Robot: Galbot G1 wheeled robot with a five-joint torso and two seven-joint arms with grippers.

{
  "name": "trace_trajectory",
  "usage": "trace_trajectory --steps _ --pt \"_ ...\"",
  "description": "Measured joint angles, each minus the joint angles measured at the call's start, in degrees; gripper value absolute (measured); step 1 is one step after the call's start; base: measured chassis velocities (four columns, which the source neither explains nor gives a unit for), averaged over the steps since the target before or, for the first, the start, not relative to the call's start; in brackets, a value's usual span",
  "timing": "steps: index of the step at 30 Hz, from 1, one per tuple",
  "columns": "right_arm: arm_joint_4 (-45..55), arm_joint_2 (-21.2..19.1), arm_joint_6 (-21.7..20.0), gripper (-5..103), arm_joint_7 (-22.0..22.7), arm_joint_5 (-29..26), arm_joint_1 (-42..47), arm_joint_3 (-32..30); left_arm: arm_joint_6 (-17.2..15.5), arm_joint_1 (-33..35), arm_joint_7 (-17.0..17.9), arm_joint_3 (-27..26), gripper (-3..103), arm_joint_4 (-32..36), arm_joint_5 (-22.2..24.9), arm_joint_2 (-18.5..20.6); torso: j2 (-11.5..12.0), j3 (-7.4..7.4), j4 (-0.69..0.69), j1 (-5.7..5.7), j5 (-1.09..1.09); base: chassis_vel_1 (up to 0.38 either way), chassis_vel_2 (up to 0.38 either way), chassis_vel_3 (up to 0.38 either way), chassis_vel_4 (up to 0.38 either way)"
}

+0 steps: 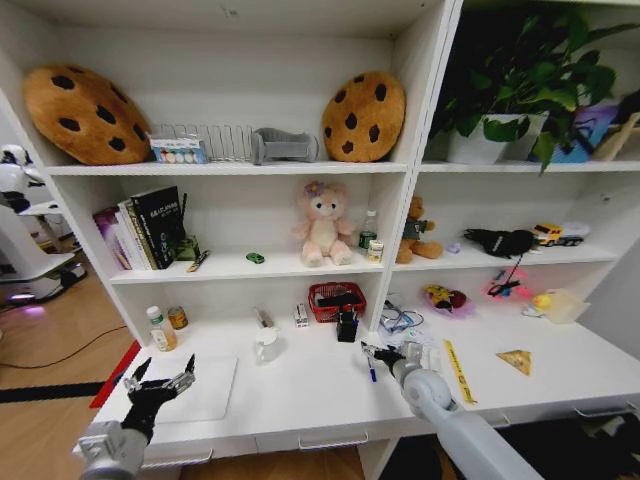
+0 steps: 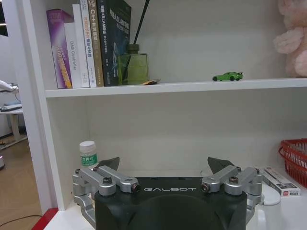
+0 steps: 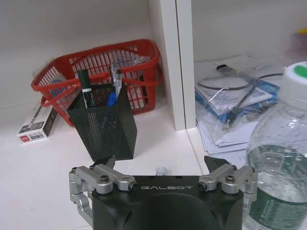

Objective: Organize the objects on the table.

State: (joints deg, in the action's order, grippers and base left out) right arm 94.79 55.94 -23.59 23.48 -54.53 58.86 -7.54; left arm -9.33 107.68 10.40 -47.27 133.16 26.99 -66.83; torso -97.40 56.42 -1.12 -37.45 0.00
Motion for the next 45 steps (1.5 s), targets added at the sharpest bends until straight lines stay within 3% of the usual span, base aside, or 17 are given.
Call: trace_trajectory --steps 15,22,28,29,32,34,35,39,41,45 --pt "-8.4 2.9 0.0 103 1.7 -3.3 -7.1 7.1 0.0 -0.4 0.0 0.2 100 -0.6 0.0 -0.4 0.0 0.00 0.00 -0.01 0.00 0.000 0.000 0.000 0.000" --pt "-9.9 3.8 0.1 96 1.9 -3.7 -8.3 8.1 0.0 -0.6 0.0 0.1 100 -1.0 0.2 -0.3 0.0 0.00 0.00 0.00 -0.01 0.000 0.000 0.000 0.000" --pt "-10.4 4.6 0.4 70 2.3 -3.7 -8.5 8.5 0.0 -0.6 0.1 0.1 100 -1.1 0.3 -0.3 0.0 0.00 0.00 0.00 -0.01 0.000 0.000 0.000 0.000" --pt "-10.4 4.6 0.4 70 2.3 -3.7 -8.5 8.5 0.0 -0.6 0.1 0.1 100 -1.1 0.3 -0.3 0.0 0.00 0.00 0.00 -0.01 0.000 0.000 0.000 0.000" --pt "-10.2 4.3 0.5 53 2.3 -3.7 -8.0 8.2 0.0 -0.6 0.1 0.1 100 -1.3 0.3 -0.3 0.0 0.00 0.00 0.00 -0.01 0.000 0.000 0.000 0.000" --pt "-10.2 4.2 0.5 53 2.2 -3.7 -7.9 8.1 0.0 -0.6 0.1 0.1 100 -1.3 0.3 -0.3 0.0 0.00 -0.01 0.00 -0.01 0.000 0.000 0.000 0.000" --pt "-10.1 4.1 0.5 42 2.2 -3.8 -7.6 7.9 0.1 -0.6 0.1 0.2 100 -1.3 0.3 -0.3 0.0 0.00 -0.01 0.00 -0.01 0.000 0.000 0.000 0.000" --pt "-10.0 4.0 0.5 32 2.1 -3.8 -7.3 7.8 0.1 -0.7 0.2 0.2 101 -1.4 0.3 -0.3 0.0 0.00 -0.01 0.00 0.00 0.000 0.000 0.000 0.000" --pt "-10.0 3.9 0.6 21 2.0 -3.7 -7.0 7.7 0.1 -0.7 0.5 0.1 99 -1.4 0.5 -0.3 0.0 0.00 -0.01 0.00 0.00 0.000 0.000 0.000 0.000" --pt "-9.9 3.8 0.6 12 1.7 -3.7 -7.0 7.4 0.1 -0.8 0.7 0.0 101 -1.6 0.4 -0.3 0.0 0.00 0.00 0.00 0.00 0.000 0.000 0.000 0.000"
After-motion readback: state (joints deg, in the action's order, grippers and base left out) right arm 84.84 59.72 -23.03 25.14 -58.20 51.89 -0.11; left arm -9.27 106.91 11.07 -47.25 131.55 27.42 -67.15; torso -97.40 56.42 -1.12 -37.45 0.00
